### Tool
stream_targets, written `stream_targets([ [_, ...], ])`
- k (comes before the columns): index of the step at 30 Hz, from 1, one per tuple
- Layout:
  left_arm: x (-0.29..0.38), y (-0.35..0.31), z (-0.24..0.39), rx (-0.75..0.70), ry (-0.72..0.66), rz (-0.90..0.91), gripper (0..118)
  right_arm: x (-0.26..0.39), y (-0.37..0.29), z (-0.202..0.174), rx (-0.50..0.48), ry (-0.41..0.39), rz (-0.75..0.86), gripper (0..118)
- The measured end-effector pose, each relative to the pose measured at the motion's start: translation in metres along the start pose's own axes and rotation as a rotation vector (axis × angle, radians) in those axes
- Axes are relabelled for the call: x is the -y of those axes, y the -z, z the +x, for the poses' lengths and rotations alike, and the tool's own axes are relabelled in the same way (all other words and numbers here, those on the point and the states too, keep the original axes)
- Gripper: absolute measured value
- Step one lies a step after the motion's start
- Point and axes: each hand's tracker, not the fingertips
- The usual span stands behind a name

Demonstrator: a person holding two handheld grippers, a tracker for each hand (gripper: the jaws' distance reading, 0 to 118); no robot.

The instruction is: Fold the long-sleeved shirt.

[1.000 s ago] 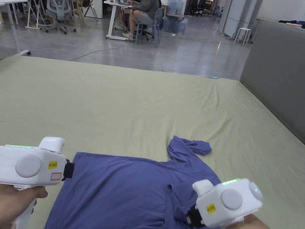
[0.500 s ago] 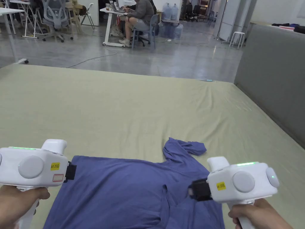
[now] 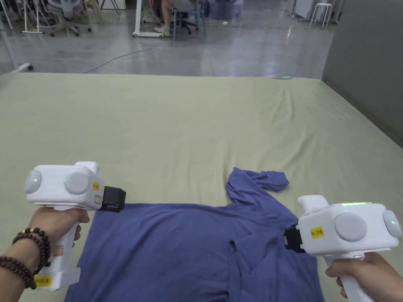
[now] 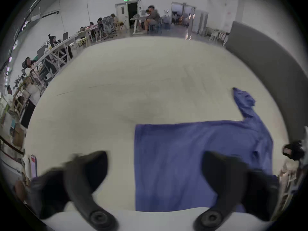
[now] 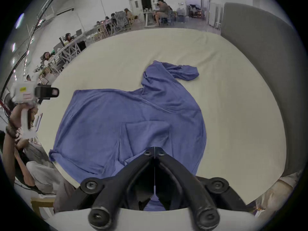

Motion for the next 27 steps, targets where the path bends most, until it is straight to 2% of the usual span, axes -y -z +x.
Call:
stream_targets([
  [3,-0.022,0.046,-0.004,-0.020,-0.038,-0.062,117,-0.003,0.006,0.003,-0.034,0.015,-0.023,0],
  [7,-0.034,0.096,-0.005,-0.013,-0.091,-0.168,116,-0.008,0.015,0.010,-0.018,0.000,-0.042,0],
  [8,-0.035,0.106,-0.004,-0.031,-0.095,-0.188,113,-0.010,0.017,0.013,-0.006,-0.006,-0.050,0],
  [9,-0.035,0.115,-0.002,-0.035,-0.086,-0.197,106,-0.013,0.019,0.015,0.004,-0.013,-0.055,0],
  [11,-0.030,0.124,0.006,-0.049,-0.064,-0.238,103,-0.020,0.024,0.020,0.027,-0.026,-0.064,0],
  [13,-0.027,0.116,0.013,-0.070,-0.044,-0.205,102,-0.027,0.031,0.027,0.049,-0.028,-0.071,0],
  [14,-0.031,0.109,0.015,-0.060,-0.038,-0.208,95,-0.033,0.034,0.030,0.059,-0.024,-0.072,0],
  [15,-0.034,0.098,0.019,-0.064,0.005,-0.203,73,-0.041,0.039,0.034,0.061,-0.019,-0.074,0],
  [16,-0.036,0.090,0.024,-0.064,0.044,-0.183,38,-0.049,0.044,0.039,0.070,-0.011,-0.078,0],
  [17,-0.037,0.082,0.027,-0.001,0.065,-0.174,0,-0.061,0.050,0.043,0.081,-0.007,-0.081,0],
  [18,-0.040,0.074,0.026,0.038,0.047,-0.176,0,-0.072,0.055,0.048,0.091,0.001,-0.080,0],
  [21,-0.041,0.055,0.034,0.021,0.090,-0.138,0,-0.106,0.069,0.061,0.118,0.044,-0.094,0],
  [22,-0.041,0.050,0.032,0.024,0.088,-0.140,0,-0.115,0.072,0.065,0.124,0.057,-0.093,10],
  [23,-0.041,0.046,0.031,0.027,0.083,-0.134,0,-0.124,0.076,0.070,0.122,0.081,-0.094,41],
  [24,-0.041,0.043,0.029,0.040,0.065,-0.121,0,-0.131,0.084,0.079,0.114,0.108,-0.125,81],
  [25,-0.041,0.042,0.027,0.049,0.050,-0.122,0,-0.136,0.090,0.083,0.115,0.126,-0.159,88],
  [27,-0.041,0.042,0.022,0.058,0.034,-0.123,0,-0.143,0.102,0.088,0.151,0.131,-0.188,77],
])
